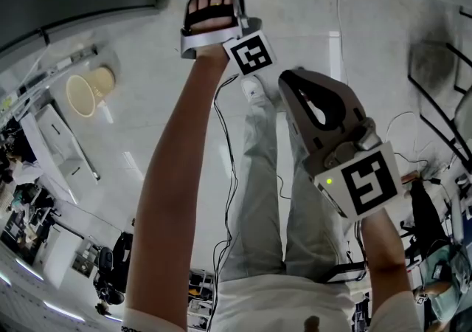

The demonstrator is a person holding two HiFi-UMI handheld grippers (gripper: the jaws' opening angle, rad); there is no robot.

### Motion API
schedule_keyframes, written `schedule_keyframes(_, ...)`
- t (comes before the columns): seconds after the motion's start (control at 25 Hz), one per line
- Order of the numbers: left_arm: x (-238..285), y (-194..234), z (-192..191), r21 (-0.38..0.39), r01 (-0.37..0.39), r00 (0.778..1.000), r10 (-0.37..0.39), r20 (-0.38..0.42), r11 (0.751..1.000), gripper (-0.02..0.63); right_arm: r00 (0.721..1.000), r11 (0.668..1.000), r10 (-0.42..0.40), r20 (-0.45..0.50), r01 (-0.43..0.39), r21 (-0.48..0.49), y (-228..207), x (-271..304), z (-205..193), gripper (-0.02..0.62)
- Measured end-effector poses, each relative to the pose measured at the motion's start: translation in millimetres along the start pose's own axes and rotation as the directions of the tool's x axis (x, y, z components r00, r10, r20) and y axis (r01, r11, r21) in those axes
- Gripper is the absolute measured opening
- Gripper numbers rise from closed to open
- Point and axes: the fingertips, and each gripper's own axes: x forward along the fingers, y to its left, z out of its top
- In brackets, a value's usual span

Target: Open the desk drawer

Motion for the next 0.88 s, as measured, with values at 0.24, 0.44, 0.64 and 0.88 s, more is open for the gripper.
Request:
schedule_keyframes(0.24, -8, -6, -4, 0.024, -0.005, 1.000, 0.006, -0.006, 1.000, 0.016, 1.000, 1.000, 0.003, -0.004, -0.003, -0.001, 2, 0, -1, 0.028)
schedule_keyframes(0.44, -9, -7, -4, 0.041, -0.012, 1.000, 0.012, -0.002, 0.999, 0.017, 1.000, 1.000, 0.000, -0.005, 0.000, 0.001, -2, -1, -2, 0.028)
schedule_keyframes(0.64, -11, -8, -3, 0.043, -0.018, 1.000, 0.018, 0.004, 0.999, 0.016, 1.000, 1.000, 0.001, -0.014, -0.001, -0.009, -8, -1, -5, 0.028)
schedule_keyframes(0.88, -10, -8, -6, 0.027, -0.042, 0.999, 0.042, 0.003, 0.999, 0.017, 1.000, 1.000, -0.006, -0.008, 0.006, 0.002, -10, 4, 1, 0.028)
